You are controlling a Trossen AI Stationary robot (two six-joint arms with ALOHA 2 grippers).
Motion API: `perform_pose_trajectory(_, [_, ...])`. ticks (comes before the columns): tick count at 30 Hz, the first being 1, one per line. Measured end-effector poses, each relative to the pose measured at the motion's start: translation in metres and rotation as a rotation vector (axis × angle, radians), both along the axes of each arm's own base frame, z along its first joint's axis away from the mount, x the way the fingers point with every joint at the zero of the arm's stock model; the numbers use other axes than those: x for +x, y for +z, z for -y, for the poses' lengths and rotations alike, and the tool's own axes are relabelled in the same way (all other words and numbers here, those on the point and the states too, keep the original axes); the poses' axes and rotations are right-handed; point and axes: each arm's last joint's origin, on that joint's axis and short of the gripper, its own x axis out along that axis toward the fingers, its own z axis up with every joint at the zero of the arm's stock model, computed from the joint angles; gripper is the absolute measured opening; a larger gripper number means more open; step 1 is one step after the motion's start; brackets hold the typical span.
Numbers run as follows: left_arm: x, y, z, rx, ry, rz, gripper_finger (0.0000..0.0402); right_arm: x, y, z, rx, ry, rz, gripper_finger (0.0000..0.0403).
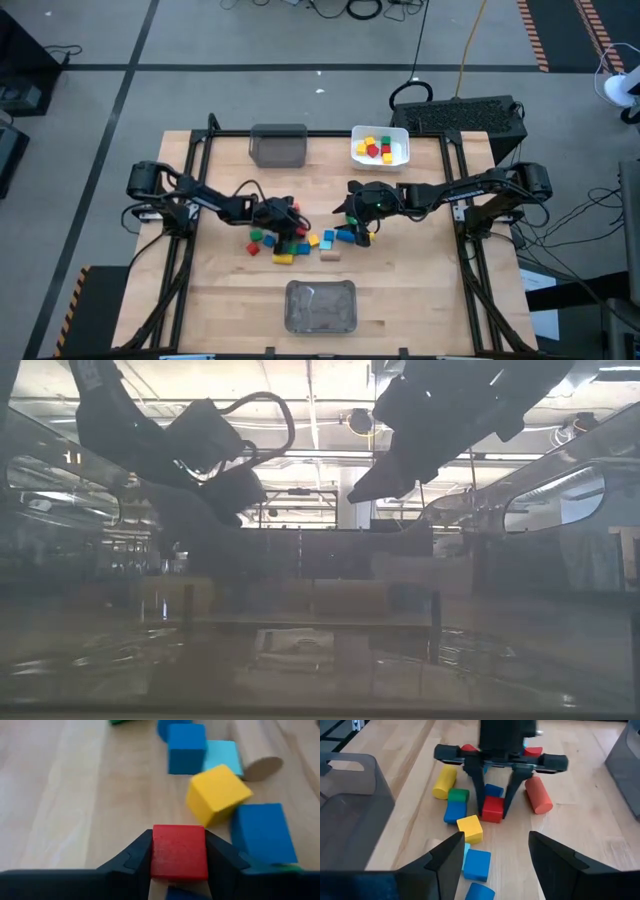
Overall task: Sort blocks by size
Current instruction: Put the red square block into the white bin
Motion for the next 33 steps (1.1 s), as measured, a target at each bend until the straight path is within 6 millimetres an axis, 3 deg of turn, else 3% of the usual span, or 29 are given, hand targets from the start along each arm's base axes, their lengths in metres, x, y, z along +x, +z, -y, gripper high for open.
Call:
perform_pose_trajectory(15, [0.019,0.044,-0.019,-0.175,0.094,0.156,0.0139,0.001,0.001,0.0,-0.311,0.179,0.041,0.0208])
perform_pose_trajectory(27, [0.046,0.083,-0.024,-0.274,0.091,0.279,0.0139,0.008,0.0,-0.001,-0.658,0.238,0.082,0.0211])
perform_pose_trajectory(33, [0.051,0.092,-0.035,-0.305,0.126,0.297,0.0139,0.009,0.0,-0.003,-0.801,0.222,0.05,0.0211])
